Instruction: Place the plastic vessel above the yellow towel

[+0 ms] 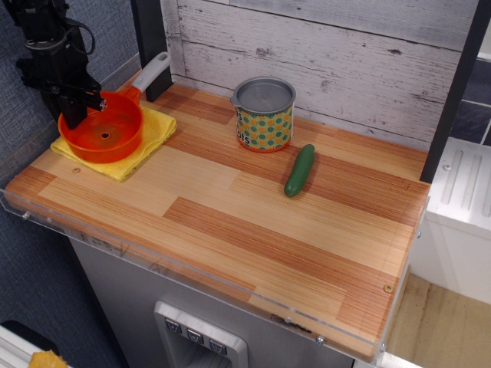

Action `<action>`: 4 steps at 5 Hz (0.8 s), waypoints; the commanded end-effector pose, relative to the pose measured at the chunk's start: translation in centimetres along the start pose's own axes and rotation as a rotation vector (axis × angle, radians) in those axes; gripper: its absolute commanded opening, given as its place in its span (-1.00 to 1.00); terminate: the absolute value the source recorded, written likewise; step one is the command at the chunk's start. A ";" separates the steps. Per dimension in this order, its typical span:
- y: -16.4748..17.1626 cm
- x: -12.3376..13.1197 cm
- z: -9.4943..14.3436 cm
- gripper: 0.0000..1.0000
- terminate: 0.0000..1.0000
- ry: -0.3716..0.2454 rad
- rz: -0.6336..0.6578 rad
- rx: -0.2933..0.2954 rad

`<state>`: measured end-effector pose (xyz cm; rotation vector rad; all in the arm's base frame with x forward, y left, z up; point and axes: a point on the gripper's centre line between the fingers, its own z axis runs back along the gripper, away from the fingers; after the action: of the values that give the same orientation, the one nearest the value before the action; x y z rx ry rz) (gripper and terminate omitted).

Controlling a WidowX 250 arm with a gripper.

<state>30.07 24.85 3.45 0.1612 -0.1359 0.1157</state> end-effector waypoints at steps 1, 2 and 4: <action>0.8 -0.3 4.4 1.00 -1.00 -0.056 0.110 0.002; 0.5 -0.3 6.0 1.00 -1.00 -0.048 0.123 0.029; -2.7 -0.1 10.0 1.00 -1.00 -0.091 0.111 0.062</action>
<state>29.47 20.28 10.78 0.1908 -0.1785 0.2228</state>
